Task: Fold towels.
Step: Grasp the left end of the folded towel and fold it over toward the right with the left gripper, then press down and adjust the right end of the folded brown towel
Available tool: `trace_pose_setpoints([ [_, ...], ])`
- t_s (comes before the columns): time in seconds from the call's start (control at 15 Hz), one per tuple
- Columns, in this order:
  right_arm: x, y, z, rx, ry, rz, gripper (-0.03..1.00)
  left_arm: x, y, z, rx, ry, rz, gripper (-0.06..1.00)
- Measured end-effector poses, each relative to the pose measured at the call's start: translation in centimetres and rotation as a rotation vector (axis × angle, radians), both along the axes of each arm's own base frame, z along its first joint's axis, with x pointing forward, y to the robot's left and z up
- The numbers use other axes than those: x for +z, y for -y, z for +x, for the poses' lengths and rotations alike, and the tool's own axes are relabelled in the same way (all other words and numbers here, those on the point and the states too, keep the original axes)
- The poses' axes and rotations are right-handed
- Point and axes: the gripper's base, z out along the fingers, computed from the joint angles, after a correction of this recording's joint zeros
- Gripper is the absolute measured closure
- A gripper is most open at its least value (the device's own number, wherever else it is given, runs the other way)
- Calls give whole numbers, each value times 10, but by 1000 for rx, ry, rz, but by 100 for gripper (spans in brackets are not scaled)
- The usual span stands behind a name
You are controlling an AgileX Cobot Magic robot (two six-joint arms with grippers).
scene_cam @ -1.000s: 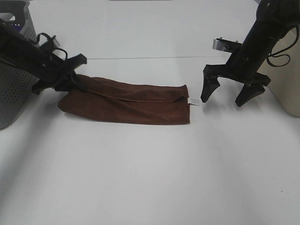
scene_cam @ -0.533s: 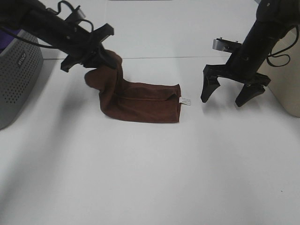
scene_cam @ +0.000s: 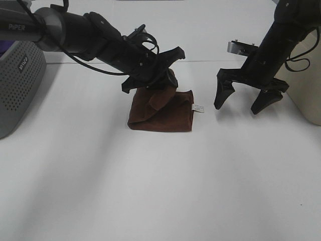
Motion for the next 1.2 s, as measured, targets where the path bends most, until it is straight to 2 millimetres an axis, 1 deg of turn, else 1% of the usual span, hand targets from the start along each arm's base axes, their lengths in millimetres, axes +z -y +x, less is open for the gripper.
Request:
trace_pose_setpoints([
  [0.07, 0, 0, 0, 0, 0, 0, -1, -1, 3, -1, 6, 1, -6, 71],
  [0.27, 0, 0, 0, 0, 0, 1, -1, 0, 6, -1, 27, -9, -33, 33],
  [0.33, 0, 0, 0, 0, 0, 1, -1, -1, 6, -1, 31, -12, -38, 24],
  [0.4, 0, 0, 0, 0, 0, 1, -1, -3, 6, -2, 23, -23, -39, 20],
  [0.53, 1, -2, 0, -12, -2, 28, -1, -4, 1, -2, -7, -52, -34, 17],
  [0.6, 3, -5, 0, -14, 0, 62, -1, 1, -9, 1, -27, -47, -17, 17],
  [0.67, 8, -9, 0, -8, 8, 111, -1, 9, -24, 6, -31, -26, 7, 17],
  [0.87, 25, -30, 1, 28, 57, 360, -1, 39, -85, 26, 11, 68, 106, 17],
  [0.93, 30, -38, 2, 33, 78, 463, -1, 42, -102, 31, 28, 73, 128, 17],
  [1.07, 38, -56, 6, 45, 139, 641, -1, 40, -120, 34, 29, 52, 153, 17],
  [1.13, 36, -62, 9, 35, 158, 718, -1, 39, -124, 34, 23, 45, 165, 17],
  [1.2, 29, -66, 13, 8, 159, 782, -1, 39, -126, 33, 17, 37, 169, 18],
])
